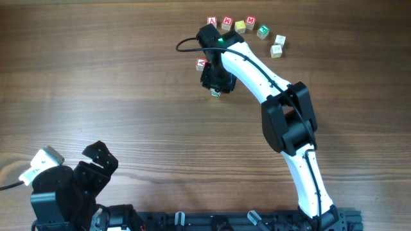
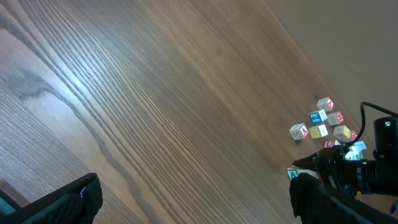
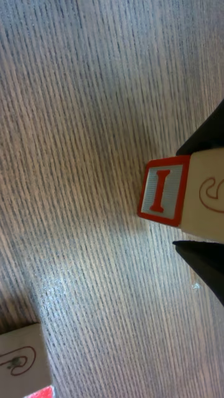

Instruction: Form a tower

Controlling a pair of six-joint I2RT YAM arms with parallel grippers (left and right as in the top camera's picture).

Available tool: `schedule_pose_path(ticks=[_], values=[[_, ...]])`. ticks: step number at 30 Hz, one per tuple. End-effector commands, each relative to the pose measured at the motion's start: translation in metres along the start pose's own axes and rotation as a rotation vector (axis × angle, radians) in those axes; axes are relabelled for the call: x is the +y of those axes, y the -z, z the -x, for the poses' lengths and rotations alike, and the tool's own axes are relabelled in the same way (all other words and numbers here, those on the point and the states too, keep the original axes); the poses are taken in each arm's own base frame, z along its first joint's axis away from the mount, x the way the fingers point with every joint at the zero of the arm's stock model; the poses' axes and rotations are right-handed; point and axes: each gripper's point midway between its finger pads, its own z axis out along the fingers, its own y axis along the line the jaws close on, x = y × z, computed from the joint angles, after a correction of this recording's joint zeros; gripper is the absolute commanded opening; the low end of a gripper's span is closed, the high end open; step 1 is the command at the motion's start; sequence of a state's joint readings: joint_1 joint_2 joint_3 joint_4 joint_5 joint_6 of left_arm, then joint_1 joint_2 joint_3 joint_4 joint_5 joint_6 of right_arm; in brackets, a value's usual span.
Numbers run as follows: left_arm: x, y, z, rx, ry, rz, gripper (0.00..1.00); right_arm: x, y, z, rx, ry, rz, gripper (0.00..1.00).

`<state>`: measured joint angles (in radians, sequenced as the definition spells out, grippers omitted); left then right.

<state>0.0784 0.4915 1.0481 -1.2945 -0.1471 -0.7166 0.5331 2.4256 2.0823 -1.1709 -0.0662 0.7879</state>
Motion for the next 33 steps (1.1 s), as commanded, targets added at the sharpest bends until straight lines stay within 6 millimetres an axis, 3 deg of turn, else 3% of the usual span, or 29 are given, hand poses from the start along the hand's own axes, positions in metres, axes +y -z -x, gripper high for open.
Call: schedule_pose_path(ticks=[1, 6, 18, 29, 33], values=[[-0.002, 0.001, -0.001, 0.004, 0.000, -0.013, 1.00, -0.002, -0.006, 0.005, -0.008, -0.010, -0.017, 0.37], [-0.002, 0.001, -0.001, 0.004, 0.000, -0.013, 1.00, -0.002, -0.006, 0.004, -0.004, 0.021, -0.014, 0.26], [-0.002, 0.001, -0.001, 0.004, 0.000, -0.013, 1.00, -0.013, 0.000, 0.023, -0.035, 0.195, -0.020, 0.19], [-0.002, 0.001, -0.001, 0.004, 0.000, -0.013, 1.00, -0.015, 0.000, 0.018, -0.001, 0.220, -0.010, 0.27], [-0.002, 0.001, -0.001, 0.004, 0.000, -0.013, 1.00, -0.015, 0.000, 0.018, -0.001, 0.220, -0.010, 0.43]])
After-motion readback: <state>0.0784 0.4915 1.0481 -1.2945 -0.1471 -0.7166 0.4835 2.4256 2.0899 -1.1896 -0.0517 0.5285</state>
